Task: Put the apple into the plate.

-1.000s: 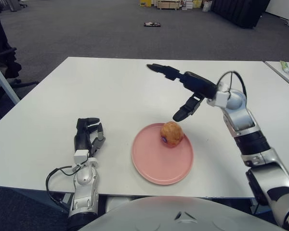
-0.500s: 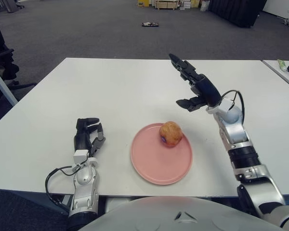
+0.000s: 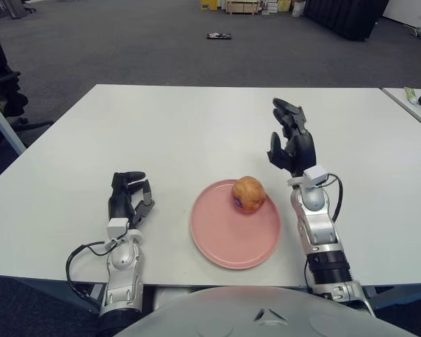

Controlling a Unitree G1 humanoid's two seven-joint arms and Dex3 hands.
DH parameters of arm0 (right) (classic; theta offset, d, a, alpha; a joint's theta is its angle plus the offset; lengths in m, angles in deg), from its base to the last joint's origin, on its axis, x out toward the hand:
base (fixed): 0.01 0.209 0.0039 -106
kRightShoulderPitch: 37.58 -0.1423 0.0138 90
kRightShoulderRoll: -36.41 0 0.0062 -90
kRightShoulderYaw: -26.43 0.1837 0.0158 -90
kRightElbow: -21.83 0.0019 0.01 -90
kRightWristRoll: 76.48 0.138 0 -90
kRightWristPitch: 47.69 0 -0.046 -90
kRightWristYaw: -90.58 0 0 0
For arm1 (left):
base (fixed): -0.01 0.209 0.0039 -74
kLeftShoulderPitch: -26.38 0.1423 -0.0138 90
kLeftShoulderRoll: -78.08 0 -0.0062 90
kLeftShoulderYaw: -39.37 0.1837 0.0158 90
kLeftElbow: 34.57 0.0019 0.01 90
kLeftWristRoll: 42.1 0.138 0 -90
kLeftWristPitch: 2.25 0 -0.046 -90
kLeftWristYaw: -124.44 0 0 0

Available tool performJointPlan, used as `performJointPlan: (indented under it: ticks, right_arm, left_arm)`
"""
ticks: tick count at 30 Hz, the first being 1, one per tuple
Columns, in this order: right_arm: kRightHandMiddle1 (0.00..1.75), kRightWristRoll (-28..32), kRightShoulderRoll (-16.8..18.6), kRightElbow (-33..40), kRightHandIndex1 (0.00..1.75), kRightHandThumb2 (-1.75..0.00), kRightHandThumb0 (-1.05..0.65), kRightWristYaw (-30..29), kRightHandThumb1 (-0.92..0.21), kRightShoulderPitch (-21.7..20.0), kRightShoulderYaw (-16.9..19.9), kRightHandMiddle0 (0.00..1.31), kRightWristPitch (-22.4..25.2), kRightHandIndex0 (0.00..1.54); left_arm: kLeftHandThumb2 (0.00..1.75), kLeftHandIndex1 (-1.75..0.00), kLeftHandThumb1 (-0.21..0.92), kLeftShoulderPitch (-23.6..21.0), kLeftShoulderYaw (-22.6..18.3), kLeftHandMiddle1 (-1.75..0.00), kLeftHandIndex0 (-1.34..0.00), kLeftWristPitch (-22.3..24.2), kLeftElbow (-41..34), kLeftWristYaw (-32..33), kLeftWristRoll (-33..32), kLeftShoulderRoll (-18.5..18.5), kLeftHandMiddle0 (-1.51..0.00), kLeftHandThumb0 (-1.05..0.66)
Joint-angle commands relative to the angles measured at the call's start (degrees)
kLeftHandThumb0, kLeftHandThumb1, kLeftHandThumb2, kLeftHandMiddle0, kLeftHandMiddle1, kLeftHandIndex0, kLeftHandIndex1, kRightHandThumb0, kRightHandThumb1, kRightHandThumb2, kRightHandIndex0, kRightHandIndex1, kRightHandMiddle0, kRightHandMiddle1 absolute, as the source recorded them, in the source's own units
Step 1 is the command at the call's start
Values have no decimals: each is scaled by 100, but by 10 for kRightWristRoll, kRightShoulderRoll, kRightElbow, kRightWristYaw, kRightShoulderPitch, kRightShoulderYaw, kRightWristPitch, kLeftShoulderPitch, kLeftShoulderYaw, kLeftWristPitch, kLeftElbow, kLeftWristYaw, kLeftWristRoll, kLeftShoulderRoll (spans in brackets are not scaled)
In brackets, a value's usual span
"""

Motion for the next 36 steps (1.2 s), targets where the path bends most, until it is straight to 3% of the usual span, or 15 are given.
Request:
performJointPlan:
  ticks: [1, 10, 11, 12, 14, 20, 27, 36]
  right_arm:
    - [140, 6, 16, -46, 104, -117, -37, -29, -79, 2, 17, 4, -18, 13]
    - [151, 9, 11, -154, 118, -127, -30, -57, -70, 3, 43, 17, -61, 30]
    - [156, 8, 10, -163, 119, -117, -31, -59, -71, 3, 44, 19, -64, 33]
    - [165, 5, 8, -176, 121, -92, -33, -63, -77, 5, 46, 22, -69, 38]
    - [170, -2, 8, -195, 126, -84, -35, -72, -76, 10, 47, 25, -78, 43]
    - [174, -12, 8, -222, 149, -90, -39, -86, -65, 26, 44, 35, -95, 58]
    - [175, -7, 3, -239, 167, -99, -40, -70, -58, 63, 35, 41, -118, 63]
    - [175, -6, -7, -261, 174, -104, -41, -63, -54, 74, 38, 44, -130, 64]
  left_arm:
    - [77, -175, 75, 6, 4, -148, -29, 19, 1, -2, 2, 0, -53, -37]
    - [76, -175, 76, 8, 4, -152, -29, 24, -1, -11, -4, -2, -47, -37]
    - [76, -175, 76, 8, 4, -153, -29, 23, -1, -12, -4, -3, -47, -37]
    - [76, -175, 76, 8, 4, -154, -29, 23, 0, -14, -5, -3, -47, -37]
    - [76, -175, 76, 8, 4, -155, -29, 21, 2, -17, -6, -4, -48, -37]
    - [77, -175, 75, 9, 5, -157, -29, 13, 3, -22, -9, -5, -48, -37]
    - [76, -175, 75, 11, 6, -159, -29, 18, 0, -20, -9, -1, -47, -37]
    - [72, -175, 78, 16, 11, -163, -27, 32, -13, -22, -6, -4, -45, -37]
